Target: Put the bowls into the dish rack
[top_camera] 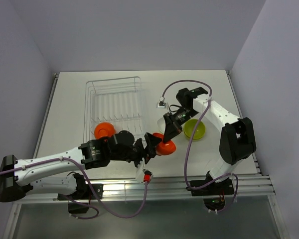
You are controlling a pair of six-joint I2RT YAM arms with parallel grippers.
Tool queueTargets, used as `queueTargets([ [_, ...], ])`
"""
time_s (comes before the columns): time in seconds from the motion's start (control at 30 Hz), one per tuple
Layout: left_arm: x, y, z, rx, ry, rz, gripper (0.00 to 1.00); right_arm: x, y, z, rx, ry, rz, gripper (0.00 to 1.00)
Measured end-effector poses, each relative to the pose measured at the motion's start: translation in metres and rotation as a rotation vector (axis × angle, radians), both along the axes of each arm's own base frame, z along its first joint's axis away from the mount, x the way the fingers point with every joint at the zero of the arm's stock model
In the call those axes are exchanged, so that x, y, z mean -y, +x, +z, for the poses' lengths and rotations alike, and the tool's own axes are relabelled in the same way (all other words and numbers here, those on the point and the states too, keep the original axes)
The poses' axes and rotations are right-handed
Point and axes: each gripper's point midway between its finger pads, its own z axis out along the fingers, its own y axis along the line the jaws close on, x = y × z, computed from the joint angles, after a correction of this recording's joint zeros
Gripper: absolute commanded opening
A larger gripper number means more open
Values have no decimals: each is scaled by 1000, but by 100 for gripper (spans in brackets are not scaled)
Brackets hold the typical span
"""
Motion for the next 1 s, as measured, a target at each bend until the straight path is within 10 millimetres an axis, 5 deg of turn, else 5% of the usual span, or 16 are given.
queueTargets([
  [0.17,2,4,-8,-17,19,28,79,-3,-4,0,-1,0,18,0],
  [0.53,3,4,-11,-51,14,62,47,-3,-3,-2,10,-6,23,0],
  [0.8,0,0,-14,-106,34,71,7,-4,-4,2,-6,1,19,41],
  [1.0,-4,-5,-22,-151,63,83,0,-5,-4,3,-11,6,17,55],
])
